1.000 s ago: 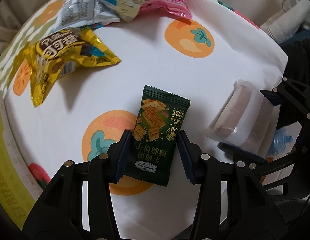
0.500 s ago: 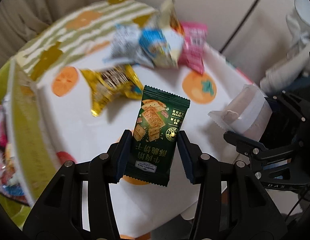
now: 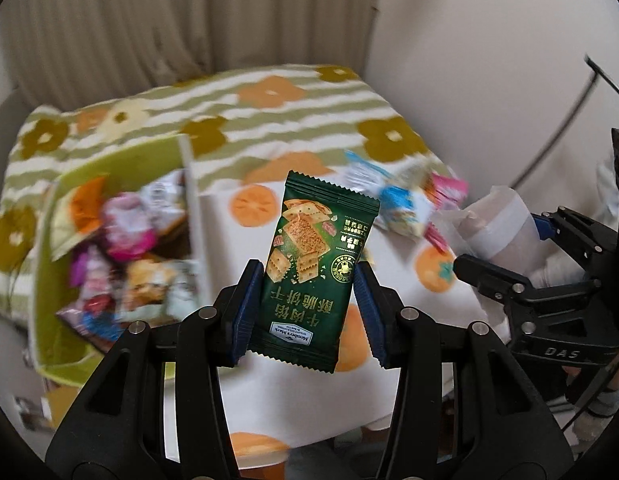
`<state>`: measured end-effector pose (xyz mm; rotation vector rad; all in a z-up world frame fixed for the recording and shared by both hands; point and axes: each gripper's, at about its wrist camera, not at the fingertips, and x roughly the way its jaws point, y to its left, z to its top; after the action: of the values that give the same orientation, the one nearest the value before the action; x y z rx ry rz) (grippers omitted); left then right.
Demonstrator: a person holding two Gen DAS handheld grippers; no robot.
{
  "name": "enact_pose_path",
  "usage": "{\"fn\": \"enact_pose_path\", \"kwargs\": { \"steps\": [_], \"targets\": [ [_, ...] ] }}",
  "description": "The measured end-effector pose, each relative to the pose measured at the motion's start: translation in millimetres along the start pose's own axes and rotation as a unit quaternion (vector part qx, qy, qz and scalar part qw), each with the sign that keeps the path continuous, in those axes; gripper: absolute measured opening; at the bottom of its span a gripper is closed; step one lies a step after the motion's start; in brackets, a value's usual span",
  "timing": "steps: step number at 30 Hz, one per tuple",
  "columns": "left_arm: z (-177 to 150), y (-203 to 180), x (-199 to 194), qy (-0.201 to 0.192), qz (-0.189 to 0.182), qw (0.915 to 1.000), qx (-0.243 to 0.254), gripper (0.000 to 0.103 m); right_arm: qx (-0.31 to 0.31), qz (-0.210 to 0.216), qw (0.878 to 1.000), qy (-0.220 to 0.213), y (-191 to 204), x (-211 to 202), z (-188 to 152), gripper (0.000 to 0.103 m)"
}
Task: Organize snacks
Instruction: 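Carry the green cracker pack with left tool while right tool carries the clear box to the box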
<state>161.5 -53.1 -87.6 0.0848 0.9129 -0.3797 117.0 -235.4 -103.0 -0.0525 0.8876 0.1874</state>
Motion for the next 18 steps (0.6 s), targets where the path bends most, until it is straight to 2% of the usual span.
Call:
{"fn": "enact_pose_path", "kwargs": {
  "steps": [6, 13, 18],
  "targets": [
    [-8.0, 68.1, -13.5, -0.008, 0.048, 0.9969, -0.062, 0.043, -0.028, 0.059, 0.998, -0.011, 47.9, 17.5, 35.2, 0.071],
    [-27.1, 155.3, -5.9, 0.008, 0.097, 0.9876, -0.123, 0.043, -0.052, 0.112, 0.992, 0.0, 108.9, 57.7, 66.3, 0.071],
    [-39.6, 197.8, 10.0, 0.027, 0.122, 0.9832, -0.133, 0.043, -0.065, 0.132, 0.989, 0.017, 145.1, 86.7, 78.4, 0.071]
  ]
}}
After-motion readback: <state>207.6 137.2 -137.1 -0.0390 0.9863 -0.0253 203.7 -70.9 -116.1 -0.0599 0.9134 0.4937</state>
